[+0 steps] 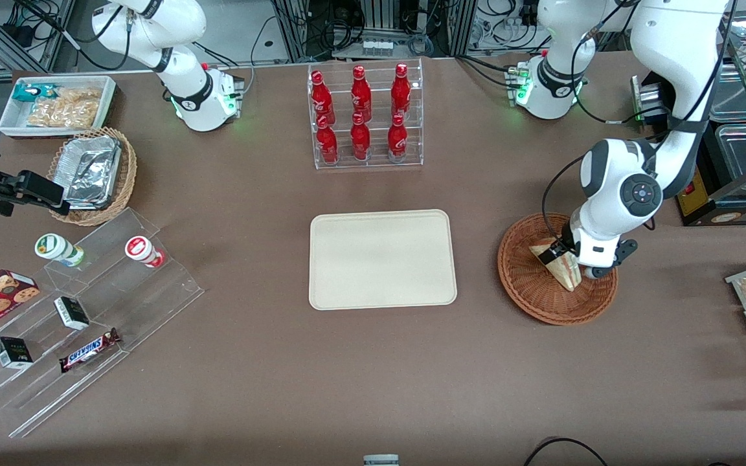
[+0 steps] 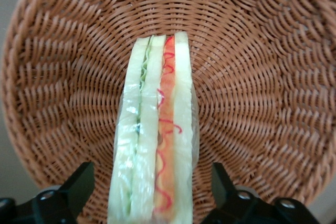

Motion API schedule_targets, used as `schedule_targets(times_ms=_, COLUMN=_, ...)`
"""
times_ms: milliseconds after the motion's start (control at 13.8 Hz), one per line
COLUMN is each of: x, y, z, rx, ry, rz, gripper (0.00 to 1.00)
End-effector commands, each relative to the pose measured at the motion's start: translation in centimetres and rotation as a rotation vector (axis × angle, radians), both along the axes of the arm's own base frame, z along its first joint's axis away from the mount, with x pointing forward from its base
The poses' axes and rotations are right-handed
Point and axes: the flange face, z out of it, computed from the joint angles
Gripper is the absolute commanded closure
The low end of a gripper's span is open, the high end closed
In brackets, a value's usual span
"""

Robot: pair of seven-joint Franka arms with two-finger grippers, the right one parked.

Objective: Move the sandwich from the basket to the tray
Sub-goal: 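Lower the open left gripper and close it on the wrapped sandwich, then lift the sandwich out of the basket and carry it to the tray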

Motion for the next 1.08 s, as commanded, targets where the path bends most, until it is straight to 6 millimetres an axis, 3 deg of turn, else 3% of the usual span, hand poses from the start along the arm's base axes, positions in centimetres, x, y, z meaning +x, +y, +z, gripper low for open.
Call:
schedule_targets(times_ms=0, x=0.3, y=0.0, z=0.8, rx=0.007, ry=-0.017, rz=0.070, gripper=0.83)
schedule_targets(times_ms=145, x=0.5, y=0.0, z=2.7, rx=0.010, ry=-0.036, rz=0.060, gripper=0.94)
schedule_targets(times_ms=289, x=1.3, y=-0.4, z=5.5, rx=0.010, ry=-0.046, rz=-0.022, gripper=0.94)
schedule_targets(times_ms=506, x=4.0, y=-2.7, z=9.0, rx=-0.012, ry=0.005, rz=-0.338, gripper=0.90)
schedule_targets(times_ms=795, x=6.6, y=-12.1, z=10.5, rx=0.009, ry=0.090, rz=-0.510, gripper=0.95)
schedule_targets(times_ms=1012, x=6.5, y=-20.0, z=9.0, rx=0.003, ry=0.105, rz=-0.538, gripper=0.95)
